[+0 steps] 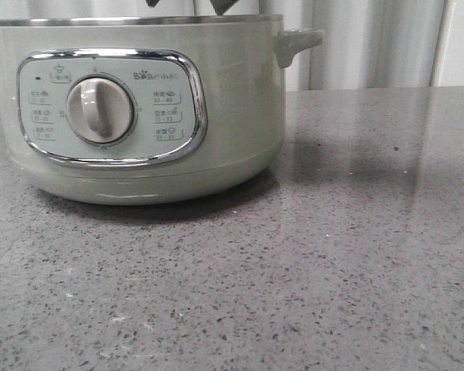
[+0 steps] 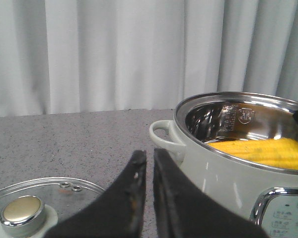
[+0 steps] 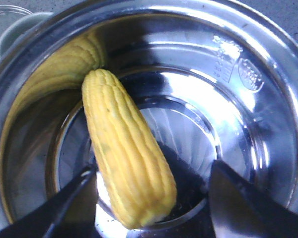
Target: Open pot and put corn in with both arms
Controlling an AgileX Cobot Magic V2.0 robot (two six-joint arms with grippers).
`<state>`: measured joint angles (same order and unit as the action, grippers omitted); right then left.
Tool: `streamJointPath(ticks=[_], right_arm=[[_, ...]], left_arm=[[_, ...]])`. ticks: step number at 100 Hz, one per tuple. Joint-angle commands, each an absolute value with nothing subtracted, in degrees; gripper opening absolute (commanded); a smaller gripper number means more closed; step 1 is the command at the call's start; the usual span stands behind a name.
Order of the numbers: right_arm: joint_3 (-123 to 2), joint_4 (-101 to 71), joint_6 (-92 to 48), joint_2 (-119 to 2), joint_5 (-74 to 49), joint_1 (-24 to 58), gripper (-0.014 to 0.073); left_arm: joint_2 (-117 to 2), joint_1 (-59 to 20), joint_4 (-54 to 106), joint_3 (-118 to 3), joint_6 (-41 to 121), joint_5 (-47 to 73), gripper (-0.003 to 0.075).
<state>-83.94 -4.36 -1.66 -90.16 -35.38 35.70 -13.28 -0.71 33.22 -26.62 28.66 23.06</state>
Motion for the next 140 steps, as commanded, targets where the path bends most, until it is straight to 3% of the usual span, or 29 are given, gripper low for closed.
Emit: streamJointPath(ticks=[1, 22, 45, 67, 92, 115, 140], right_arm=[[-86.14, -4.59, -2.05, -84.70, -32.38, 35.59, 0.0274], [-84.27, 0.00, -2.05, -74.96, -33.47, 35.59, -0.0076], [-72.36, 5.39, -2.05, -58.21, -32.12, 35.59, -0.0063], [-53.71, 11.32, -2.05, -39.49, -20.42, 35.59, -0.0063], [-37.81, 14.07, -2.05, -22.45, -17.89, 35.59, -0.0063], [-30.40, 15.04, -2.05, -11.18, -17.89, 35.59, -0.0063], [-29.85, 15.04, -2.05, -8.43, -18.09, 35.59, -0.0063]], left_arm=[[-13.86, -1.11, 34.70, -28.13, 28.64, 19.86, -0.0020], [-13.86, -1.11, 34.70, -28.13, 28.68, 19.86, -0.0020], [-14.72, -3.58, 34.70, -28.13, 34.52, 19.99, -0.0020], [-16.97, -7.88, 34.70, -28.13, 34.64, 19.01, -0.0020], [-16.97, -8.03, 34.70, -27.54, 34.64, 18.92, -0.0020], [-16.97, -8.03, 34.70, -27.15, 34.64, 19.07, -0.0020], [-16.97, -8.03, 34.70, -27.15, 34.64, 19.07, -0.0020]])
